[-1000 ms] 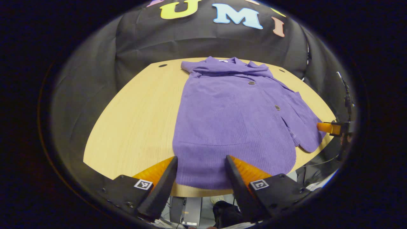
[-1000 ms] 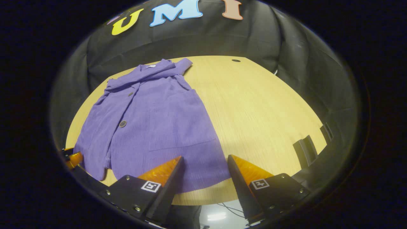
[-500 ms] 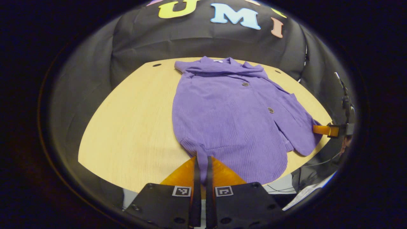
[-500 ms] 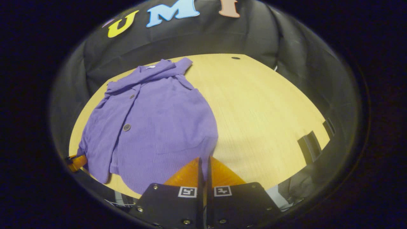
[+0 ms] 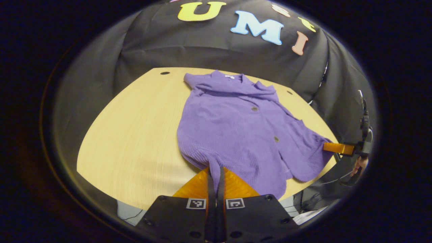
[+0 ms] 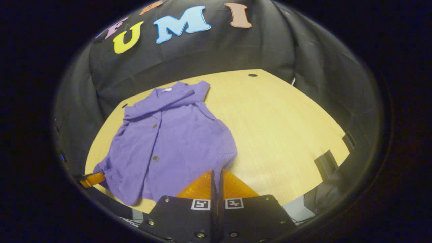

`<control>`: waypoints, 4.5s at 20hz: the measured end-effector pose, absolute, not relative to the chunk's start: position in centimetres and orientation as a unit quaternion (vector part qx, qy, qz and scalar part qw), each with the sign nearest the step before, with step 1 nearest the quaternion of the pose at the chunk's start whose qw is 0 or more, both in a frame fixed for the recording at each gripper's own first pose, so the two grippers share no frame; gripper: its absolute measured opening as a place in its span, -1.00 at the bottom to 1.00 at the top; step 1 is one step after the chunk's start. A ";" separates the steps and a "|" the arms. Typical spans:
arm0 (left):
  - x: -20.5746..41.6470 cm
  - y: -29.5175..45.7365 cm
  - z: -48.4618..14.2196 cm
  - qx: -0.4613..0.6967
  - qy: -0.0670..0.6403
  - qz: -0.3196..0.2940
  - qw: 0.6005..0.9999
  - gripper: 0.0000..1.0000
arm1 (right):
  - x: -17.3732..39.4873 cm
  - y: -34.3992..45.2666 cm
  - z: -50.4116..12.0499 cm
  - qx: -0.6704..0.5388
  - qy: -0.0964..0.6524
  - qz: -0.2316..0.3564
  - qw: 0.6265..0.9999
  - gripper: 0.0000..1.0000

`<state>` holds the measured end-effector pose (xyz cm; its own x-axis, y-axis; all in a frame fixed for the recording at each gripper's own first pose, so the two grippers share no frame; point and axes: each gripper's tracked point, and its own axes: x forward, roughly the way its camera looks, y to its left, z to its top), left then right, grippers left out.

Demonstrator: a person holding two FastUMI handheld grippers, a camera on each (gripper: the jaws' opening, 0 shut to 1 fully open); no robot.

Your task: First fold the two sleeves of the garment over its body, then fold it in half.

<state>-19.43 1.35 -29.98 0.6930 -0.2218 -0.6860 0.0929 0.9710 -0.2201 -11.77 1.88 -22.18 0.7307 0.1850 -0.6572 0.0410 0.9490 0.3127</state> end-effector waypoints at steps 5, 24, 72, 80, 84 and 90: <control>-13.6 -0.1 -23.6 -0.079 0.322 -0.119 0.936 -0.88 | -7.7 2.3 -16.4 0.157 0.312 0.057 0.935 -0.97; 12.7 2.8 -18.3 -0.096 0.259 -0.032 0.961 -0.87 | 18.6 5.0 -9.0 0.194 0.270 0.130 0.934 -0.97; 21.4 5.5 -7.1 -0.040 0.106 -0.024 0.993 0.93 | 20.0 7.4 5.2 -0.002 0.071 0.038 0.997 0.91; 12.5 7.1 -0.1 -0.019 0.045 -0.029 0.998 0.93 | 10.6 7.4 9.1 0.024 0.020 0.025 0.999 0.90; 8.7 6.4 2.3 -0.001 0.023 -0.031 0.999 0.92 | 7.6 6.6 10.1 0.038 0.004 0.025 0.999 0.91; 4.2 4.1 3.4 -0.013 0.008 -0.037 0.999 0.94 | 4.0 4.4 10.4 0.048 -0.008 0.029 0.998 0.91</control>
